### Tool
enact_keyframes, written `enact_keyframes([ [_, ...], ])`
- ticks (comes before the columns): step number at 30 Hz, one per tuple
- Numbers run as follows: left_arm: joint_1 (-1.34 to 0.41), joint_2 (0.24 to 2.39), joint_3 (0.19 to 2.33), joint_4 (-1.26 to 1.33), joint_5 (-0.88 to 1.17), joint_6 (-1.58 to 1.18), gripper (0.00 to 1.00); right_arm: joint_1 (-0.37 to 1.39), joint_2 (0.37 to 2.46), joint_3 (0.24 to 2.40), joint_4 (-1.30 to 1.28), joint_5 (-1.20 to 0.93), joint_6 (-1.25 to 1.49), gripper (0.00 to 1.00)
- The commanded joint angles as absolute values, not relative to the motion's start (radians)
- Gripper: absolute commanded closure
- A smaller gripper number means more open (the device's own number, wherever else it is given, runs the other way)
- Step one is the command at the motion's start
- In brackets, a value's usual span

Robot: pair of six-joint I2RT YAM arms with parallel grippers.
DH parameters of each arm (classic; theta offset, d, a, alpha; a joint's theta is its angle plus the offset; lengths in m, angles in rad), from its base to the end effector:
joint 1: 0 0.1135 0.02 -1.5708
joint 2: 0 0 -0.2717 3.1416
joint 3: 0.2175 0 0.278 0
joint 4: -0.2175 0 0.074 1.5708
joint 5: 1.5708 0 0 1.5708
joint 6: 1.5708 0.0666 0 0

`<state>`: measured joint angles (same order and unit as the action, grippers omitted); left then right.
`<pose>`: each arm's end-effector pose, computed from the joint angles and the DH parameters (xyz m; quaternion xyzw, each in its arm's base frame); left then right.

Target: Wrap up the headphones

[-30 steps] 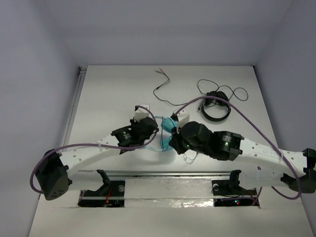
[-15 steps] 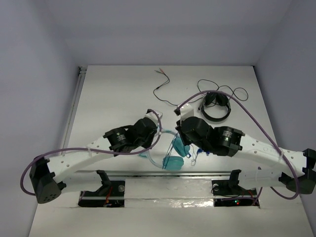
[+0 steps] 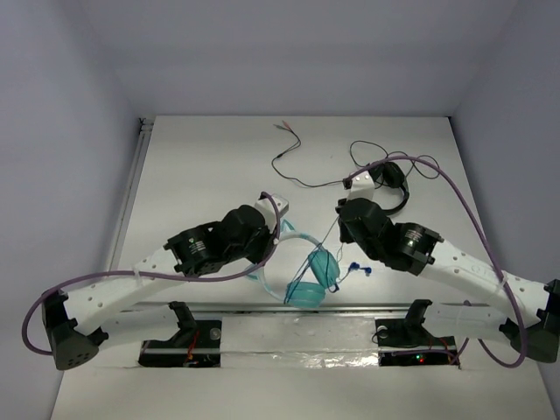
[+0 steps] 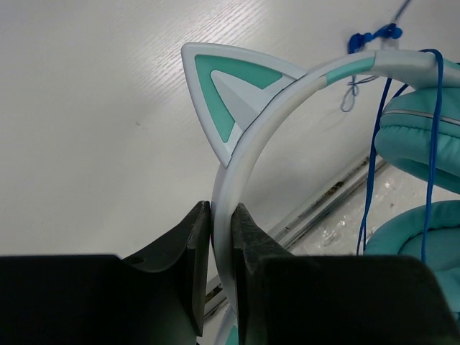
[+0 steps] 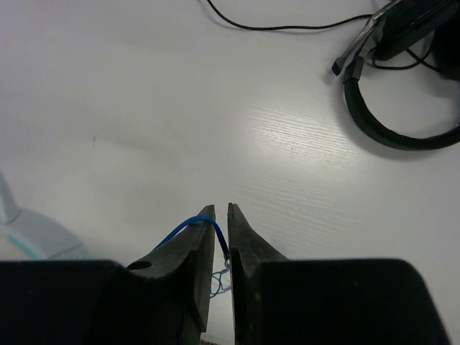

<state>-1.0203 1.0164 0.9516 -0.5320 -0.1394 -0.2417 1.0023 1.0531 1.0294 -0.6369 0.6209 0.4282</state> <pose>0.1478 -0.2231 0.3081 0.3045 0.8280 -0.2257 0.4133 0.1724 0.1979 0.3245 -0.1134 0.8583 0.0673 0.4959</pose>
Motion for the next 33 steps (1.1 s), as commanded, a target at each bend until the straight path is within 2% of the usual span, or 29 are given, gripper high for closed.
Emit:
enact_keyframes([
  [1,-1.026,0.944,1.029,-0.479,-0.023,-0.224,1.00,0.942,1.049,0.964,-0.467,0.571,0.486,0.81],
  [5,-1.026,0.916,1.058,-0.449,0.067,-0.232,1.00,0.919,1.032,0.892,-0.313,0.485,0.506,0.81],
  [8,-1.026,0.894,1.095,-0.426,0.100,-0.245,1.00,0.885,1.032,0.827,-0.166,0.333,0.511,0.79],
  [12,-1.017,0.876,1.143,-0.414,0.081,-0.268,1.00,0.885,0.997,0.674,0.053,0.227,0.532,0.73],
  [13,-1.017,0.873,1.155,-0.410,0.080,-0.271,1.00,0.885,0.993,0.646,0.098,0.222,0.538,0.68],
  [18,-1.008,0.873,1.218,-0.413,0.009,-0.314,1.00,0.876,1.017,0.531,0.311,0.180,0.564,0.60],
  [23,-0.999,0.885,1.316,-0.434,-0.052,-0.337,1.00,0.876,1.025,0.439,0.432,0.117,0.633,0.59],
  [26,-0.999,0.897,1.351,-0.440,-0.078,-0.340,1.00,0.876,1.034,0.419,0.434,0.109,0.663,0.59],
  [30,-0.989,0.916,1.377,-0.448,-0.106,-0.338,1.00,0.876,1.017,0.468,0.266,0.271,0.706,0.59],
  [31,-0.989,0.919,1.385,-0.452,-0.113,-0.337,1.00,0.876,1.003,0.478,0.233,0.297,0.710,0.54],
  [33,-0.965,0.928,1.414,-0.460,-0.120,-0.331,1.00,0.876,0.959,0.503,0.128,0.360,0.722,0.50],
])
